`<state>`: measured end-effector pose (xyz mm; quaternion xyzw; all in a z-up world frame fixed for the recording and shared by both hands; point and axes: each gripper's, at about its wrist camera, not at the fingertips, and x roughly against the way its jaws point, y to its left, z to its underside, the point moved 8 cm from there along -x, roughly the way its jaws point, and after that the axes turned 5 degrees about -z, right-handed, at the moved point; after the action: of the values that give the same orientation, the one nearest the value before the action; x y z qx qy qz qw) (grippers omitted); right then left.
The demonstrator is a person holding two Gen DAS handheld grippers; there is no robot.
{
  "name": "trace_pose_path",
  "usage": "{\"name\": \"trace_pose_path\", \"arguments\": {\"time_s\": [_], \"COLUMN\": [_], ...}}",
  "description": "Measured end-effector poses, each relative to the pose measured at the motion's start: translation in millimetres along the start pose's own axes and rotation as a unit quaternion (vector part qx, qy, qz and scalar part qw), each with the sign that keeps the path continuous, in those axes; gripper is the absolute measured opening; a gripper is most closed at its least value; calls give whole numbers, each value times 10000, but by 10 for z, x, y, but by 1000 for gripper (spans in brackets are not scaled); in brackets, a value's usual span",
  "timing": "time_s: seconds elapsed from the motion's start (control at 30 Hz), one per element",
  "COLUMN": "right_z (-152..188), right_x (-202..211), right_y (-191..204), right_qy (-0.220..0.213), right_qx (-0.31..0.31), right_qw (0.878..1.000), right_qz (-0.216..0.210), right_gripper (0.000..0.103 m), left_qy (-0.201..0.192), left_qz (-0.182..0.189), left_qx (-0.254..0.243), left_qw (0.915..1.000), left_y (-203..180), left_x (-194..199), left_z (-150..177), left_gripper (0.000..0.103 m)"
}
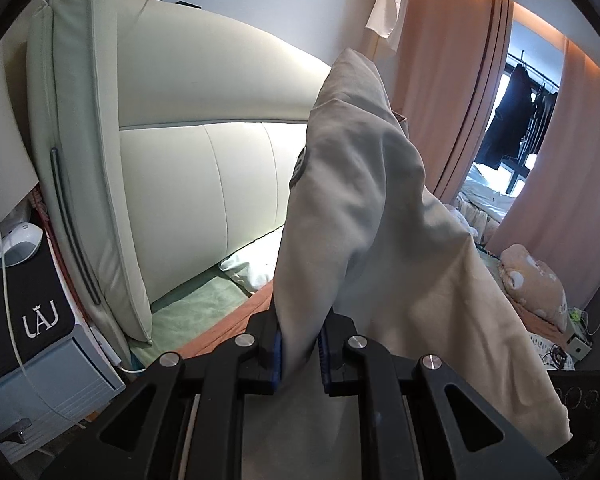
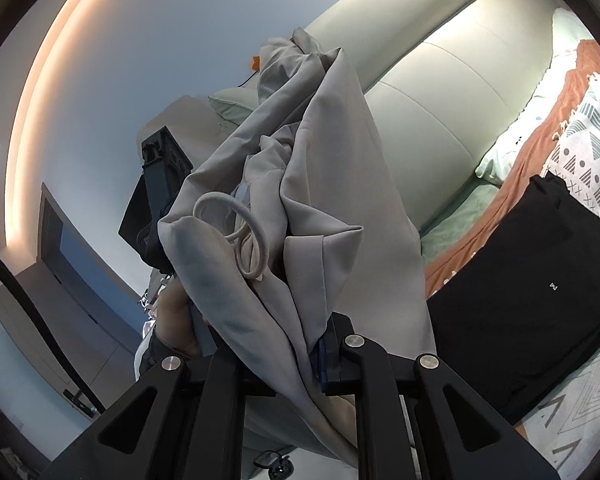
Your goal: Fold large clothes
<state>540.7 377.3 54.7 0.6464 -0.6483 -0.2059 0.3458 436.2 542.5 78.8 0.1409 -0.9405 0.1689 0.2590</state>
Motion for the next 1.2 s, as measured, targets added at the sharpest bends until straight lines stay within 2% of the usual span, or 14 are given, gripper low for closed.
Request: {"name": "trace_pose_path", "arguments": {"time_s": [0.3,0.5,0.6,0.67,0.77,0.87,0.93,1.03,1.13,1.17,1.2], "right_z": [-220,-271,-201,-29,79,233,342,419,397,401,407], "right_x": [330,545,565,542,522,506,484,455,388,377,365], "right_y": [-1020,-1549,-1745,-1858,-2173,-2479,-2693,-2900,-2921,-2913,-2910], "right_qy": [-239,-451,-604,-692,-850,-1006,-1034,-1047,-926,-881,-847], "right_qx": [-609,-896,-1015,-1124,-1180,-1622,-1821,-2184,-2212,-2219,-2233], "right_qw": [9977,9945,9925,9903,9863,9791,9744,9671,9668,9662,9654], "right_qz": [201,292,324,436,779,707,812,774,880,976,1046], "right_gripper": [10,9,9,9,9,13,13,13,16,20,23], "left_qy": [508,820,980,1063,1323,1675,1778,1700,1718,1714,1712], "left_qz": [-21,-81,-146,-195,-363,-579,-639,-890,-1048,-1059,-1038], "left_qx": [-103,-247,-343,-425,-630,-988,-1220,-1465,-1414,-1367,-1301], "left_qw": [9987,9963,9945,9932,9885,9792,9744,9704,9693,9699,9711], "left_y": [-210,-412,-493,-538,-598,-623,-666,-660,-583,-562,-536], "left_x": [-1134,-1790,-2081,-2233,-2540,-2839,-2955,-3023,-2996,-2967,-2916], "left_z": [150,256,324,380,528,757,900,989,1001,988,974], "left_gripper": [15,15,15,15,15,16,16,21,35,46,66]}}
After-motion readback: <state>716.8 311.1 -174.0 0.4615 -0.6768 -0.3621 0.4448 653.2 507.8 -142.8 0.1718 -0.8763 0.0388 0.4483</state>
